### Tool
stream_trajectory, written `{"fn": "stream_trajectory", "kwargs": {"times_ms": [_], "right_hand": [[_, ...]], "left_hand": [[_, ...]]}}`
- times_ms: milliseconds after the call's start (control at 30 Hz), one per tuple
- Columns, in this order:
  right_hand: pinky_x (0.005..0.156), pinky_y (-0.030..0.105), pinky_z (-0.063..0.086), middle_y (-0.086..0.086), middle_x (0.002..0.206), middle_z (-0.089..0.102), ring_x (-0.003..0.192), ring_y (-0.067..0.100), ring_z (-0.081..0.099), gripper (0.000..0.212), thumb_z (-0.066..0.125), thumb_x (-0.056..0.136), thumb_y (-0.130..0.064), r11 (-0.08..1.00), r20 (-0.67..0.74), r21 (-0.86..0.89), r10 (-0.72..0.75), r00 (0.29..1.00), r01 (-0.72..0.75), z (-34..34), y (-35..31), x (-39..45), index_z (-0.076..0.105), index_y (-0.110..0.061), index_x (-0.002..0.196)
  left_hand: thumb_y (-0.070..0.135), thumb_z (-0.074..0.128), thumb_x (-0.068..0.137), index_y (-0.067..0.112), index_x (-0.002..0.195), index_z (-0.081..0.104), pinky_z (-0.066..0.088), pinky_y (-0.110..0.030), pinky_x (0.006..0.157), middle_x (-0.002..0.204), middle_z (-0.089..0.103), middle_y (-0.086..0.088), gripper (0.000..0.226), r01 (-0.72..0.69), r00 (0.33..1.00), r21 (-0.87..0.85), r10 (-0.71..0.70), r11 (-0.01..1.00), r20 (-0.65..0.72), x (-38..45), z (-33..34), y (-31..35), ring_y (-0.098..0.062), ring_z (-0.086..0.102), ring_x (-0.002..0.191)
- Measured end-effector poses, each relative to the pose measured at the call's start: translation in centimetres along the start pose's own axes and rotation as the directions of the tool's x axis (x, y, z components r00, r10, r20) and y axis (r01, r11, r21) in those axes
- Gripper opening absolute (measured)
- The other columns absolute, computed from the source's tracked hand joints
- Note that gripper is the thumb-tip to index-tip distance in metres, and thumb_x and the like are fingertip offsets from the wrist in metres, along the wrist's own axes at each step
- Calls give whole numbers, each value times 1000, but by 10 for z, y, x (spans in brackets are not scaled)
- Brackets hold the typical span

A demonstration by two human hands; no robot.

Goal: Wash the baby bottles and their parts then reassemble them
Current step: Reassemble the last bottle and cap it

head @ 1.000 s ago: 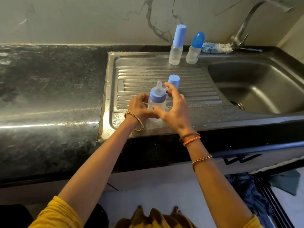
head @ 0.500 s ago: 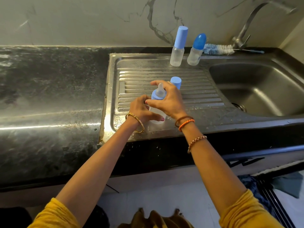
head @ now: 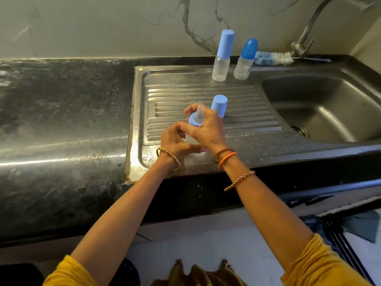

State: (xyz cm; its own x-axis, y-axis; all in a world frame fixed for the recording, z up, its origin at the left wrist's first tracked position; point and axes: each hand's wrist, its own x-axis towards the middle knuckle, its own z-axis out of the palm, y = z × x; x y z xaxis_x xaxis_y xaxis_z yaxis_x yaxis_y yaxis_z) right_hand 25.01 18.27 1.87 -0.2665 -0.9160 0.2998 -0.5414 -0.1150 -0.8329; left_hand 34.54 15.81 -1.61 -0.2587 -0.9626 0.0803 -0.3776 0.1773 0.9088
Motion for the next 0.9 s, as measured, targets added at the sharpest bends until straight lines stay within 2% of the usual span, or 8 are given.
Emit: {"fn": "stream_trajectory", "kwargs": {"times_ms": [100,200,400,500,567,700,767,900], "right_hand": [[86,27,52,-4,96,63,89,8,60,43,81,64,-15,991,445,113,-119,888,76,-34,11,18,59,-17,101],[82,17,50,1,99,62,89,-1,61,42,77,69,0,993,611,95,-119,783,76,-47,17,32,56,-9,103],[72,18,48,-7,83,57,75,-2,57,30,72,65,-9,947,284,314,-164,945,70,-16,31,9,54,-19,87],[88,26,37,-20,80,56,83,-3,55,30,71,64,-35,982,62,124,-148,987,140,-6,27,1,54,-22,85],[91,29,29,-19,75,57,82,7,58,33,66,61,-45,996,-62,20,-85,994,86,1,20,-4,54,-25,84],[88,40,34,-10,70,57,75,20,59,25,74,66,-29,998,-246,-3,56,968,-59,15,6,-11,60,-15,82],[87,42,42,-9,69,57,72,16,58,27,78,66,-26,998,-156,51,50,987,-43,8,8,-8,59,-15,82],[84,27,50,-9,92,60,86,6,58,39,81,64,-16,977,308,211,-92,947,26,-27,21,9,59,-18,96]], "left_hand": [[13,91,45,12,85,63,45,-17,58,72,60,4,49,43,991,23,-46,999,125,6,-10,3,-11,54,68],[4,89,47,10,89,65,47,-13,61,78,63,1,49,65,967,-5,-62,998,247,9,-17,8,-9,55,70],[44,77,27,8,82,69,53,-33,68,78,68,-13,66,-22,992,-25,25,999,125,3,-9,4,-13,55,69],[46,77,27,8,78,70,54,-43,70,81,70,-16,65,-9,997,1,9,1000,73,5,-4,-2,-15,57,70],[47,76,27,7,78,70,55,-38,68,79,70,-14,65,5,999,10,-5,1000,40,4,-1,-2,-14,58,69],[50,67,30,13,73,67,50,-23,62,70,68,-4,57,-28,1000,-4,28,1000,-7,-1,1,-1,-11,56,63],[51,71,27,9,78,68,54,-34,68,77,70,-9,67,-16,1000,7,16,1000,5,-1,0,-1,-21,63,71],[43,80,20,2,81,66,52,-36,69,76,64,-5,75,43,991,16,-45,999,124,3,-8,4,-16,56,70]]}}
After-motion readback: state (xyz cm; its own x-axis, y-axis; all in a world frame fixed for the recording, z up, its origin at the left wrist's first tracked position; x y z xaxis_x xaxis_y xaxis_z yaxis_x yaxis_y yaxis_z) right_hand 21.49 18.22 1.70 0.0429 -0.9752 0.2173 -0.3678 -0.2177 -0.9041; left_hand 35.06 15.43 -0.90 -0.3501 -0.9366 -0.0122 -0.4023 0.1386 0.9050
